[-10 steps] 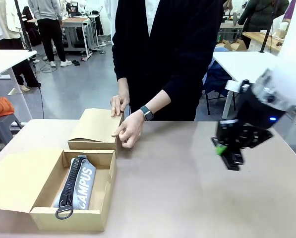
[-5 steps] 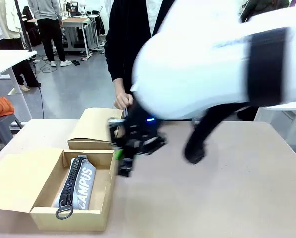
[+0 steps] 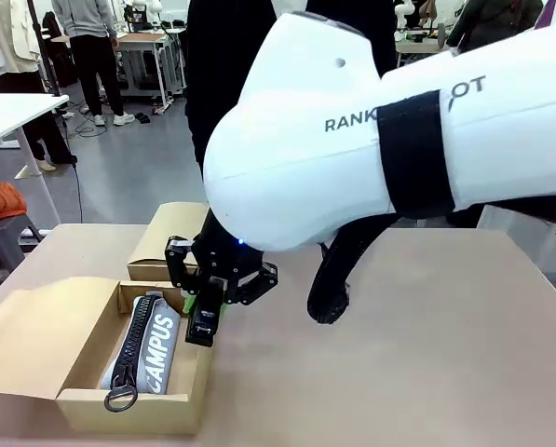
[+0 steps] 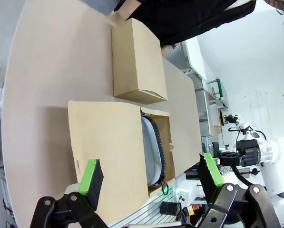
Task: Place items inside the box.
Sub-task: Pick up a Pencil pouch or Stapler and place it inside the Mailer Box closest to the robot.
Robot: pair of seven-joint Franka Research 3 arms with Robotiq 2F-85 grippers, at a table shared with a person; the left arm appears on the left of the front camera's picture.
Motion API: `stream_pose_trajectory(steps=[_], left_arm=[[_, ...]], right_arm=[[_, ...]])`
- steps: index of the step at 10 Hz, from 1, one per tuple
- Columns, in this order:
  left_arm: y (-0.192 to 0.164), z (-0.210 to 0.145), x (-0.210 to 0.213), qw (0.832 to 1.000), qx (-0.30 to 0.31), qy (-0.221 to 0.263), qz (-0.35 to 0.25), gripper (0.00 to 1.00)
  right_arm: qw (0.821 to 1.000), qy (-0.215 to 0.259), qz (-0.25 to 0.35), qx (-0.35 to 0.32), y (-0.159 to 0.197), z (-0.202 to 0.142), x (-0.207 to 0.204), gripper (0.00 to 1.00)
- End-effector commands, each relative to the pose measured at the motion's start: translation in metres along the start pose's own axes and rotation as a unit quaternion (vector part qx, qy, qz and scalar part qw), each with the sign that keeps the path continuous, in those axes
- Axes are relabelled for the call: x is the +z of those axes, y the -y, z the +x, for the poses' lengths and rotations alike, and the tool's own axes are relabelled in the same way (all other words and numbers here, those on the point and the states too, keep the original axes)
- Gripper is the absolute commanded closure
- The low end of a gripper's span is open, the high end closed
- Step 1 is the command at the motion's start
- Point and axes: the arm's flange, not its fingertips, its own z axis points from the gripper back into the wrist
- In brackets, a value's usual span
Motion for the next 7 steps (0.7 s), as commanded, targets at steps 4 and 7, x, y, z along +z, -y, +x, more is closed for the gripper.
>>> stream_pose_trajectory(steps=[4,7], left_arm=[[0.0,0.0,0.0,1.0,-0.008,0.005,-0.008,0.0],[0.0,0.0,0.0,1.0,-0.008,0.005,-0.008,0.0]], right_arm=[[0.999,0.024,-0.039,0.02,-0.063,0.003,-0.074,0.63],[0.997,0.019,-0.07,0.033,-0.078,0.007,-0.115,0.63]])
